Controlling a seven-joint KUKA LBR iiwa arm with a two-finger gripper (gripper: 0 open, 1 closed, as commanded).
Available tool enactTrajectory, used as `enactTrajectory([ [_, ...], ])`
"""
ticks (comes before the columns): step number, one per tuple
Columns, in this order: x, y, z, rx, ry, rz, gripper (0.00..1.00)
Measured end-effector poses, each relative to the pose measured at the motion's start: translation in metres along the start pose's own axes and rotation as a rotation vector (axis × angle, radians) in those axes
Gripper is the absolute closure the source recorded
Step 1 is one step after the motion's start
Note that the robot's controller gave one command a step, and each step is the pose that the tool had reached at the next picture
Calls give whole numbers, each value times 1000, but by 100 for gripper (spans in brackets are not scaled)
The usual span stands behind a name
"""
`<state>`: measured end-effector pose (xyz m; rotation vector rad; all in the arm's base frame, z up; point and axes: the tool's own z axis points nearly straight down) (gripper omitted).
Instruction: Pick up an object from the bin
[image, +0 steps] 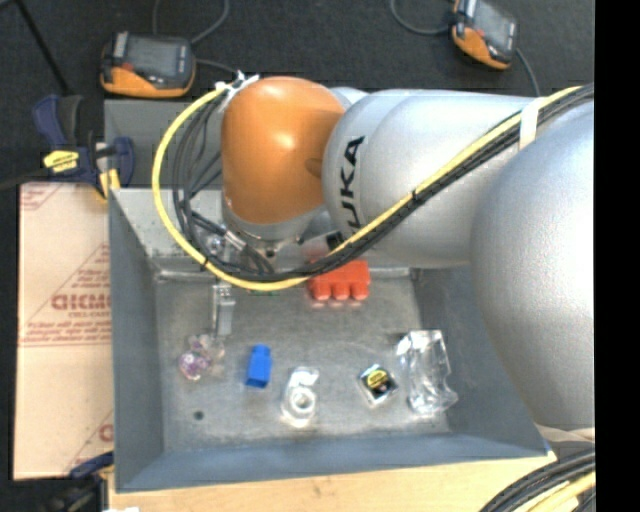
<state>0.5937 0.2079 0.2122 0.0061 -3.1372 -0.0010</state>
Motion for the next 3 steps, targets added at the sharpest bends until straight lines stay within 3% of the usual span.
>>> enactTrajectory([
  [1,33,-57,123,3,2,-14,0],
  [2,13,-39,142,-3,-9,91,0],
  [3,25,-18,142,-1,-4,202,0],
])
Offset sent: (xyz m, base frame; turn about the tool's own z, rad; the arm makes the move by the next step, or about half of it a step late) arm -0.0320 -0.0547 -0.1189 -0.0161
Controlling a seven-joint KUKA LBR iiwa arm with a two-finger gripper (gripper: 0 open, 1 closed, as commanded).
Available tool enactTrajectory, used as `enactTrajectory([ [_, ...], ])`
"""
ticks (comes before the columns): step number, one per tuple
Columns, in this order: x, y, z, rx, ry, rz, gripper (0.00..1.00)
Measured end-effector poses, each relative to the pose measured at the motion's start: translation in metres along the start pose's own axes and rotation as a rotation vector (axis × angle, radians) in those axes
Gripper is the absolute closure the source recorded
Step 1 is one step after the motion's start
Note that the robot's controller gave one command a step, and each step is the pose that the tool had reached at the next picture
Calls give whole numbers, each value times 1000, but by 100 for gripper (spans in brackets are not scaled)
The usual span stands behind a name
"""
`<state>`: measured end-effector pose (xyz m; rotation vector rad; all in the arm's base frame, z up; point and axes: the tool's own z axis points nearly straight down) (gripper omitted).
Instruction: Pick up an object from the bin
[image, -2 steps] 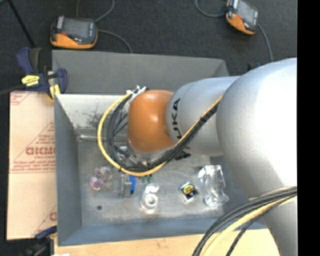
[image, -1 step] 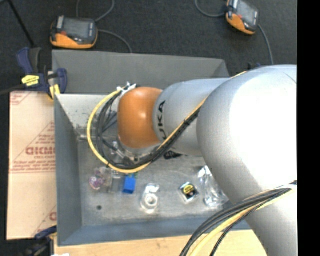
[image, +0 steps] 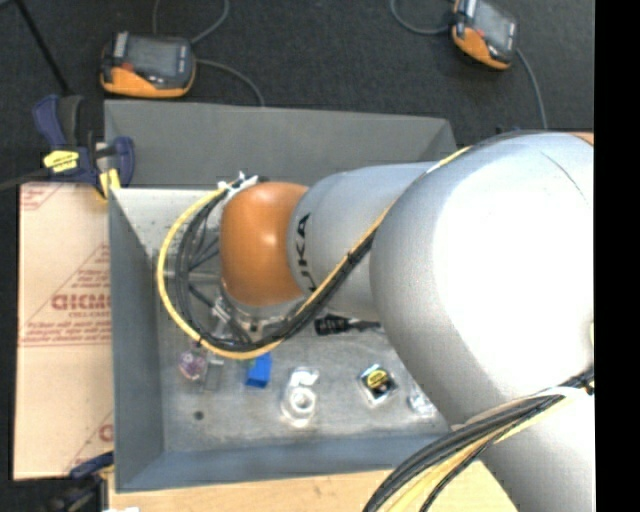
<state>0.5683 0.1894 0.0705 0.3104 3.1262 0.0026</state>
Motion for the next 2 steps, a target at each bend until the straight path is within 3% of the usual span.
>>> enactTrajectory([
  [1,-1,-1,0,0,-1,5,100],
  [2,6,47,-109,-6,-10,-21,100],
])
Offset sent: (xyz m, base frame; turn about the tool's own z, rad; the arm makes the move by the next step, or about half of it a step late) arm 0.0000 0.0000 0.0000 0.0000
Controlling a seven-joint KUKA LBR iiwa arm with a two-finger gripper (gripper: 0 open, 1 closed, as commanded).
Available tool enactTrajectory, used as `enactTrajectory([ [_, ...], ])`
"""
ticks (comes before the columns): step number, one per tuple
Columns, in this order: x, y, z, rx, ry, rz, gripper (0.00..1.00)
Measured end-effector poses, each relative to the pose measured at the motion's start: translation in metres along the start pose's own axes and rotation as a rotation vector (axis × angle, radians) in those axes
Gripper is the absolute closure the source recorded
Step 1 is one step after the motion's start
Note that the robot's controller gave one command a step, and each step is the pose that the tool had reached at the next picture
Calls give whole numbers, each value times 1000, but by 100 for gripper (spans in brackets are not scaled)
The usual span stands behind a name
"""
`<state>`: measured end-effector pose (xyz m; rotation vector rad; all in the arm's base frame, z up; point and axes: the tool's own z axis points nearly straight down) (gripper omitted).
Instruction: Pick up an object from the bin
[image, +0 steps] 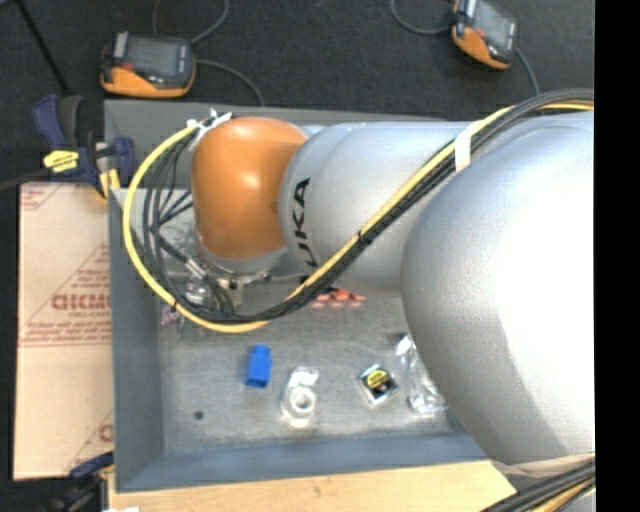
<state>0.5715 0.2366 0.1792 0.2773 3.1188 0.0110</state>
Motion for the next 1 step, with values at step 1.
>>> enactTrajectory([
  [1,-61,1,-88,1,-4,-4,100],
])
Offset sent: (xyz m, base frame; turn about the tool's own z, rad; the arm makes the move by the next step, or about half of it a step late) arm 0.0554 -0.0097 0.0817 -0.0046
